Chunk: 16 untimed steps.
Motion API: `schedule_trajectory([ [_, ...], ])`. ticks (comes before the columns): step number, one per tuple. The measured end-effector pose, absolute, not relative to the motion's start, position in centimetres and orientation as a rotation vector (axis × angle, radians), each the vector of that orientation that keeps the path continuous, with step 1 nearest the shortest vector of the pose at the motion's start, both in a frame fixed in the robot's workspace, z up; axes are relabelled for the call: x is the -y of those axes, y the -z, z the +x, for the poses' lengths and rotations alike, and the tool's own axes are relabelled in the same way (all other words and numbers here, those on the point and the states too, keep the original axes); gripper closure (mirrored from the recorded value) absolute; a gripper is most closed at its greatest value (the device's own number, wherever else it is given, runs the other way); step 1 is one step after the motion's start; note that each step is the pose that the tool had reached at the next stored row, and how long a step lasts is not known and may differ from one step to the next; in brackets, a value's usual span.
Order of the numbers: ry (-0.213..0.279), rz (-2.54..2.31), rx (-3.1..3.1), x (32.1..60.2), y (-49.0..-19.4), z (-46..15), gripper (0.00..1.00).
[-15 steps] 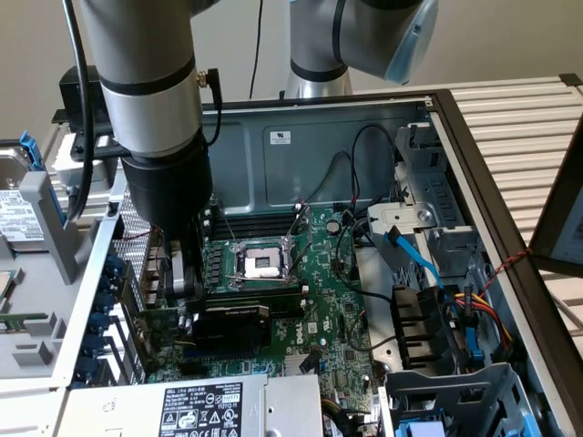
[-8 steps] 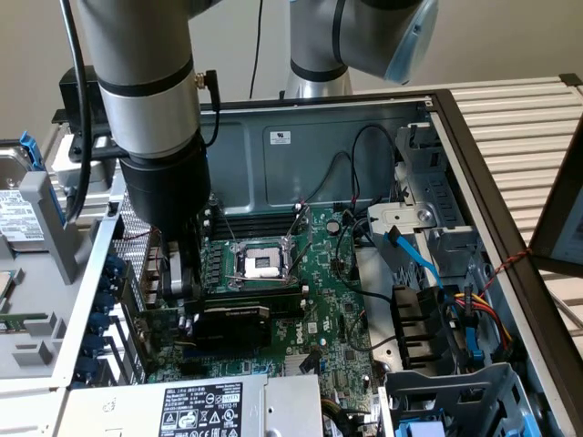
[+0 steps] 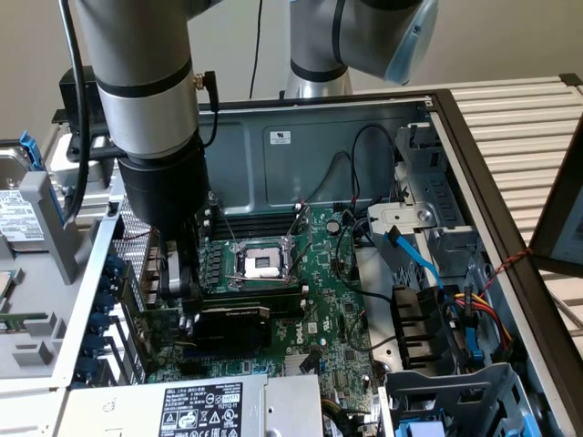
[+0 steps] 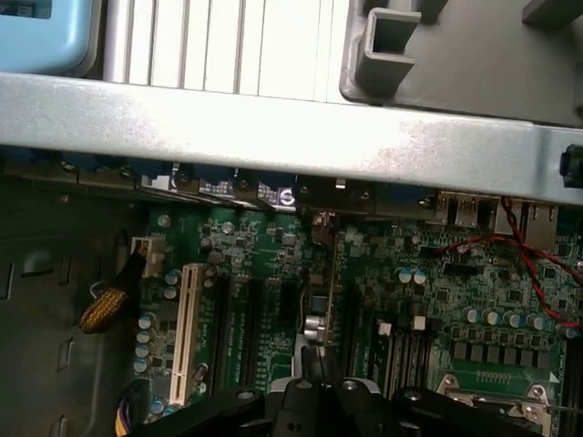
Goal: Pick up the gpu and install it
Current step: 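Press down on the gpu until it lock into place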
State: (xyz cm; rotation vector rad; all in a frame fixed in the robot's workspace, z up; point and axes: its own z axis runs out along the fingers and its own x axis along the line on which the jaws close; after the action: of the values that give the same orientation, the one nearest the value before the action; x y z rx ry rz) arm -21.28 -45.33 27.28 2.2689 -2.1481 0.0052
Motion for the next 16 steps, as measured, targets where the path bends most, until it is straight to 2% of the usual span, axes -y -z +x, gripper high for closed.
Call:
schedule_trajectory([
  [4, -0.005, 2.268, 2.147, 45.35, -28.14, -21.33, 0.89],
  [16, -0.005, 2.268, 2.147, 45.33, -27.20, -21.99, 0.89],
])
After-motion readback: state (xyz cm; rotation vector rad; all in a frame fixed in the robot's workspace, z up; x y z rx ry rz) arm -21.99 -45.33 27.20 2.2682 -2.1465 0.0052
